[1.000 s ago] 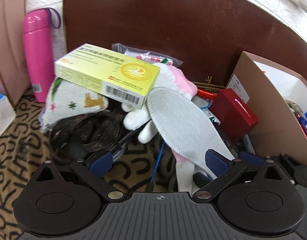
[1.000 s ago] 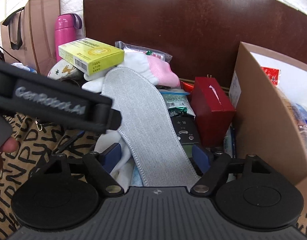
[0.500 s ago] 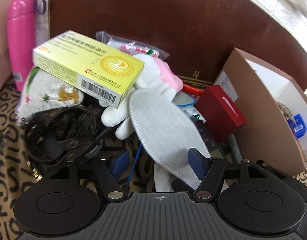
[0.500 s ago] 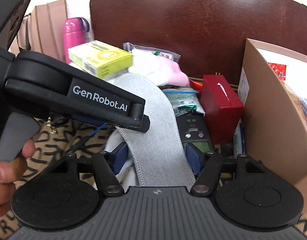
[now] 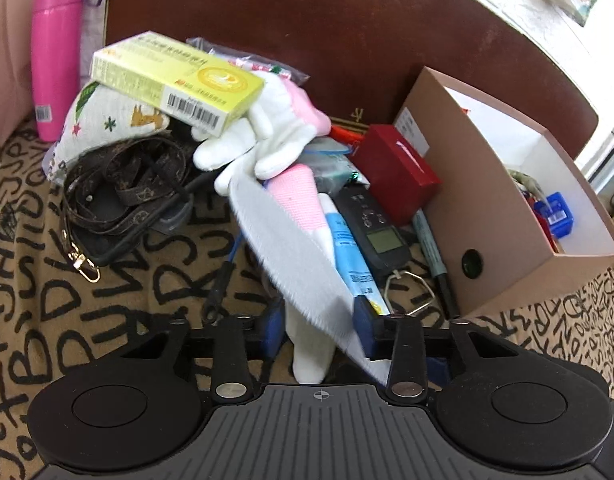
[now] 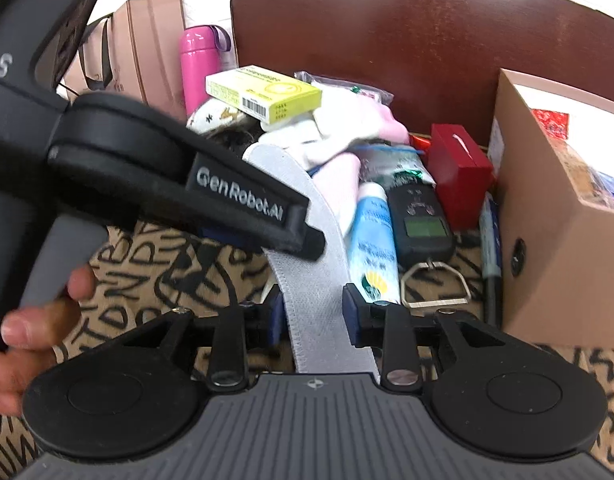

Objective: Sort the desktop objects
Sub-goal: 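Close the left gripper on the insole edge and lift it, then carry the insole into the cardboard box and open the left gripper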

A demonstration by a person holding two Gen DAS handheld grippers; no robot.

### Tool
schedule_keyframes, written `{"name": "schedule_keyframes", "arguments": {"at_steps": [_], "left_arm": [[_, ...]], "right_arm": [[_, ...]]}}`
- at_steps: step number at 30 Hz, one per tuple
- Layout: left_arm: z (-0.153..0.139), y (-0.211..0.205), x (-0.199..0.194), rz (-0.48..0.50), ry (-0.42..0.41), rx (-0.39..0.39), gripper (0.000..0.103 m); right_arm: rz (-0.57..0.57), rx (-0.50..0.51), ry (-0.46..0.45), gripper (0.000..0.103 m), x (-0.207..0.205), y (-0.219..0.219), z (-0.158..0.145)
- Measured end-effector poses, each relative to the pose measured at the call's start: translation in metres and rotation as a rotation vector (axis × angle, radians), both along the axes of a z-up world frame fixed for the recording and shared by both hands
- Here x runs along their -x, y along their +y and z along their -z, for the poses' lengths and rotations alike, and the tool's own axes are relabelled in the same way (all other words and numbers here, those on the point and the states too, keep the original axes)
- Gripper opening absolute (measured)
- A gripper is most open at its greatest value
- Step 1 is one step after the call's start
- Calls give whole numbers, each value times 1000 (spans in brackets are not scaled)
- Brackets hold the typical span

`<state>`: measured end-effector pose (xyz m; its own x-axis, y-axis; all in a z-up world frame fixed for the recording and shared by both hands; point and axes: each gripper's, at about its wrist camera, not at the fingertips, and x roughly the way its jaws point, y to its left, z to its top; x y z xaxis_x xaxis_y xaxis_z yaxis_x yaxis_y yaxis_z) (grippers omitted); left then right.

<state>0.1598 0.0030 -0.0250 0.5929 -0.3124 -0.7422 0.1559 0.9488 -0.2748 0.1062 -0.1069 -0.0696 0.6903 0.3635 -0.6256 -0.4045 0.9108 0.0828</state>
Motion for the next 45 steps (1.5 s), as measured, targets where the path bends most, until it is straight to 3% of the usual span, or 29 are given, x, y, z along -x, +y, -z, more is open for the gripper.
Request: {"name": "schedule_keyframes", "arguments": {"at_steps": [4, 7, 8, 9, 11, 15, 17, 19, 34, 45], "left_arm": [[-2, -8, 2, -1, -26, -30, 45], [1, -13, -1, -12, -24, -47, 55], [3, -14, -4, -12, -16, -51, 56], [6, -15, -6, -6, -7, -57, 53], [11, -16, -8, -3, 10, -63, 31], [6, -15, -2, 1, -5, -33, 18], [1, -18, 3, 13, -29, -35, 9], [-7, -20, 8, 19, -46, -26, 7], [-67, -49, 40, 57, -180, -26, 7], [-121, -122, 20, 162, -302, -13, 7]], "right_arm": [[36, 40, 5, 51, 5, -4, 7], [60, 47, 38, 73, -1, -9, 19], [70, 47, 50, 74, -2, -11, 23], [72, 46, 59, 72, -2, -12, 26], [64, 48, 45, 54, 1, -14, 27], [59, 22, 50, 50, 5, -19, 21], [65, 20, 47, 17, 8, -19, 18], [67, 11, 43, 12, 11, -21, 14], [66, -63, -70, 7, 44, -42, -32], [187, -75, -211, 7, 26, -102, -76]]}}
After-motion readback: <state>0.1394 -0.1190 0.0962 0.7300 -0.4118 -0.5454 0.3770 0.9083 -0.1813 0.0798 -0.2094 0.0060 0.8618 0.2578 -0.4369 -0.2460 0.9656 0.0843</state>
